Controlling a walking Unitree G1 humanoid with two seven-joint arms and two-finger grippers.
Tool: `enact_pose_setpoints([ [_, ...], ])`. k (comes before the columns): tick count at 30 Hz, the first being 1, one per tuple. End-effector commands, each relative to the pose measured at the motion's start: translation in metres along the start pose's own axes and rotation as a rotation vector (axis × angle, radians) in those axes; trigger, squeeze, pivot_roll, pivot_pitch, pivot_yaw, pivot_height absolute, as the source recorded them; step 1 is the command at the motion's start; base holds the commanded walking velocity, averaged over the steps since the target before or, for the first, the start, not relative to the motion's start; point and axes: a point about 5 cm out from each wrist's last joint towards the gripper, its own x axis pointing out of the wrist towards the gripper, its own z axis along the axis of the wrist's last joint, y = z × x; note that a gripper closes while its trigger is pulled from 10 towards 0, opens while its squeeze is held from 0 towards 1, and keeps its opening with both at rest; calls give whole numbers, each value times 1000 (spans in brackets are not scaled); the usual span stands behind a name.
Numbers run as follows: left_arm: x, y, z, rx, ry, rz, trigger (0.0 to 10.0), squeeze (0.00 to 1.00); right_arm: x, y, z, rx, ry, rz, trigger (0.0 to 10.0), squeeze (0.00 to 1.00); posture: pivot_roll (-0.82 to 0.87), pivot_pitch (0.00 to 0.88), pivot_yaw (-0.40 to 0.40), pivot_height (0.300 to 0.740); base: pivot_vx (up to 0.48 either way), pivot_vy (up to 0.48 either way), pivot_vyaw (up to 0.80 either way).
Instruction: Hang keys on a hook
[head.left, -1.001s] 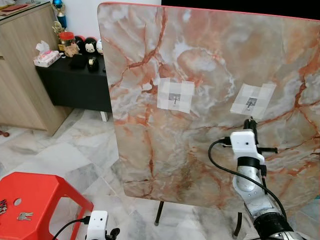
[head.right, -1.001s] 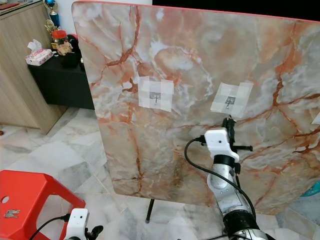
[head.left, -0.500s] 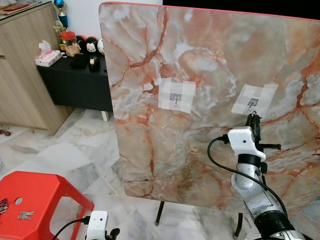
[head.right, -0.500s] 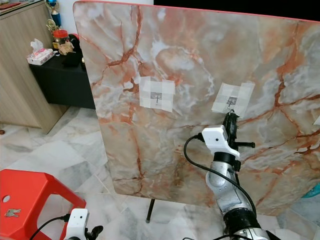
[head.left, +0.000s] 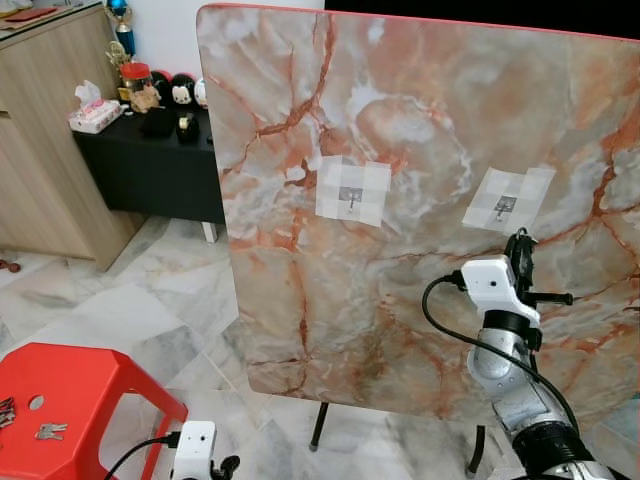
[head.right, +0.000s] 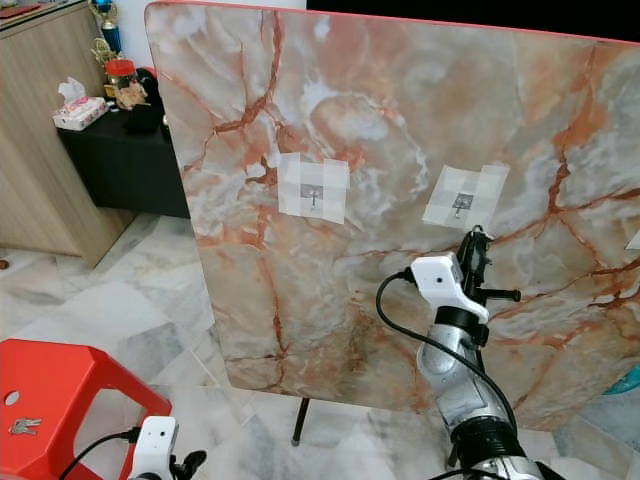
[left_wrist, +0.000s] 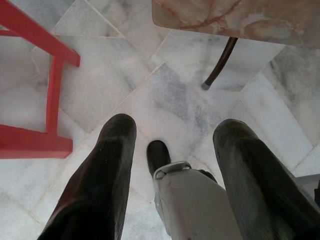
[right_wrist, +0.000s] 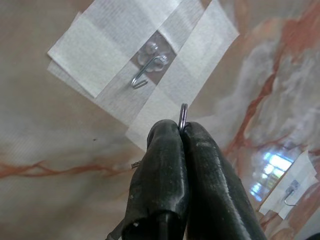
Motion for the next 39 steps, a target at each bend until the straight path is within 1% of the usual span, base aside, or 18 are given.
enact_pose_setpoints([
  [1, 0, -1, -2, -2, 9, -8, 10000, 0, 7, -1, 4, -19, -11, -2, 10000, 0, 90, 0, -74, 740, 0, 0, 0],
  [5, 0, -1, -2, -3, 7, -6, 10000, 0, 11, 1, 8, -20, -17, 5, 10000, 0, 89, 0, -73, 740, 0, 0, 0],
  [10, 0, 0, -1, -2, 5, -4, 10000, 0, 15, 2, 16, -31, -61, 14, 10000, 0, 90, 0, -72, 740, 0, 0, 0],
  [16, 0, 0, 0, -2, 3, -4, 10000, 0, 16, 3, 18, -47, -76, 13, 10000, 0, 91, 0, -73, 740, 0, 0, 0],
  [20, 0, 0, 0, -3, 3, -5, 10000, 0, 16, 3, 17, -40, -62, 8, 10000, 0, 90, 0, -72, 740, 0, 0, 0],
  [29, 0, 0, -1, -3, 4, -6, 10000, 0, 15, -1, 13, -61, -55, -8, 10000, 0, 89, 0, -73, 740, 0, 0, 0],
  [35, 0, 0, -1, -3, 7, -6, 10000, 0, 13, 1, 11, -83, -45, 13, 10000, 0, 88, 0, -72, 740, 0, 0, 0],
  [39, 0, 0, -2, -3, 9, -3, 10000, 0, 11, 6, 9, -94, -32, 57, 10000, 0, 91, 0, -74, 740, 0, 0, 0],
])
